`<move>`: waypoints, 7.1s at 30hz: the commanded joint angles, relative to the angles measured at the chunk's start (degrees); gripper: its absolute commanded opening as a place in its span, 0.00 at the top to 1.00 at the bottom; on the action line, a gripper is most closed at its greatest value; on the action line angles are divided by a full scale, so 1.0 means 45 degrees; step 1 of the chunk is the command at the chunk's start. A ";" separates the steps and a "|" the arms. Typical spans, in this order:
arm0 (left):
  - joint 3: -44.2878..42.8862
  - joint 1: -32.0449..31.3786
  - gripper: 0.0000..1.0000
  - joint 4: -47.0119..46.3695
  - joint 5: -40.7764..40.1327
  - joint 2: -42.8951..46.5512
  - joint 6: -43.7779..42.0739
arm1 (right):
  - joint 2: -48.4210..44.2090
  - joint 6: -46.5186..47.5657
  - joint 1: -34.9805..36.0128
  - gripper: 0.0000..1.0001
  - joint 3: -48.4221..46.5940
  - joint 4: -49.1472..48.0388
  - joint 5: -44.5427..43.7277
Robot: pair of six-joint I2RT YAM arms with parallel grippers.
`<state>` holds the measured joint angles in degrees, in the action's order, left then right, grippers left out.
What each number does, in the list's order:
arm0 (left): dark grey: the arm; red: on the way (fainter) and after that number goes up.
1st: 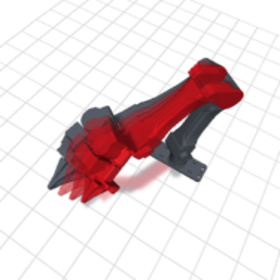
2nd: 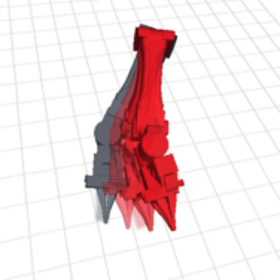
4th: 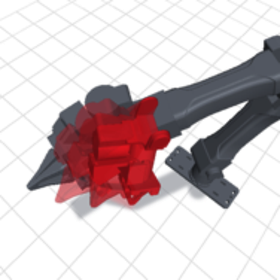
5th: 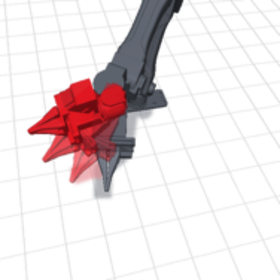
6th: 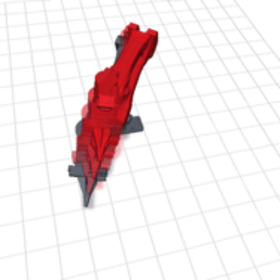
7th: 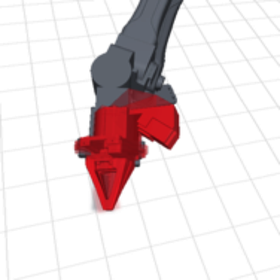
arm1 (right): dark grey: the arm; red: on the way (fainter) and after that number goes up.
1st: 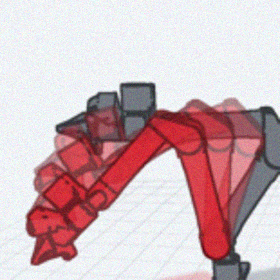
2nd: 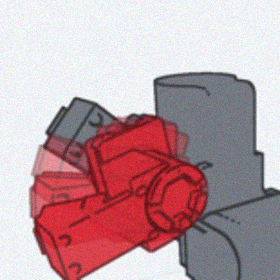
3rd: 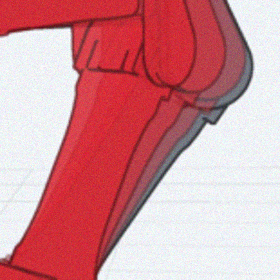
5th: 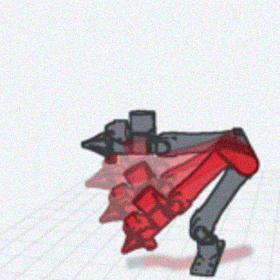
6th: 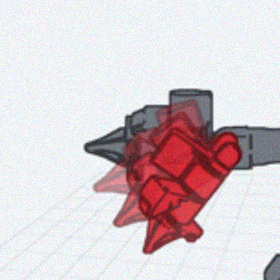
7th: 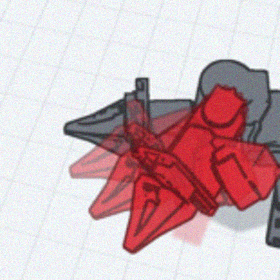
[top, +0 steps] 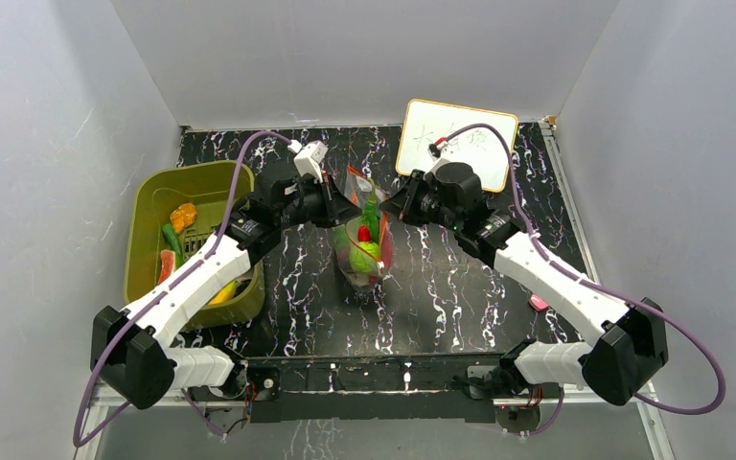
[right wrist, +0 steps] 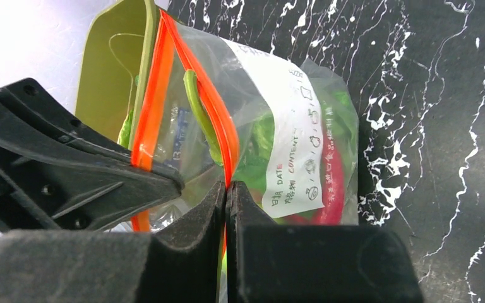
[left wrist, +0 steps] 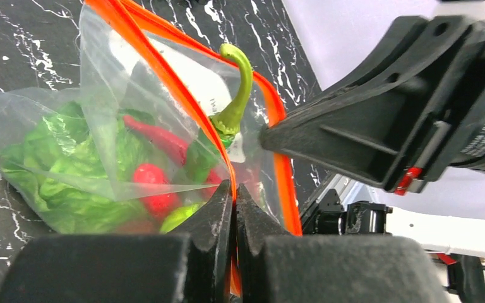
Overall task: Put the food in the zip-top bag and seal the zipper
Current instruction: Adjust the zipper food storage bag at the center of the board, then adjust the fake vegetable in the zipper food storage bag.
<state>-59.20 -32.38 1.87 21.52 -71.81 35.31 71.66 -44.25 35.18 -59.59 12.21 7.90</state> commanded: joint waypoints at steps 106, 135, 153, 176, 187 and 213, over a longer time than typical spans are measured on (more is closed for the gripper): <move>-0.2023 0.0069 1.00 -0.0543 -0.0116 -0.1529 -0.0684 | -0.3461 0.2553 0.0082 1.00 0.2680 -0.5074 -0.2987; -0.3268 0.0069 0.62 0.1816 -0.1939 -0.0882 -0.1362 | -0.2011 0.0671 0.0090 1.00 0.2461 -0.6326 -0.0811; -0.2859 0.0085 0.62 0.1909 -0.2448 -0.1960 -0.0899 | -0.1881 0.0370 0.0075 1.00 0.2103 -0.6329 -0.0814; -0.1629 0.0081 0.69 0.1131 -0.2363 -0.2053 -0.0328 | -0.1938 -0.0263 0.0112 1.00 0.2222 -0.6321 -0.0947; -0.1145 0.0041 1.00 -0.1014 0.0470 -0.1181 -0.0996 | -0.1334 0.1368 0.0103 1.00 0.1180 -0.5585 -0.2002; 0.0104 0.0046 0.45 0.0433 -0.4781 0.1535 0.0499 | -0.0856 0.0641 0.0102 1.00 0.0347 -0.5547 -0.1808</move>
<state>-57.74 -32.21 1.85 3.79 -66.39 37.17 68.49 -39.83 35.57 -54.92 -7.46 -0.03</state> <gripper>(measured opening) 0.524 0.009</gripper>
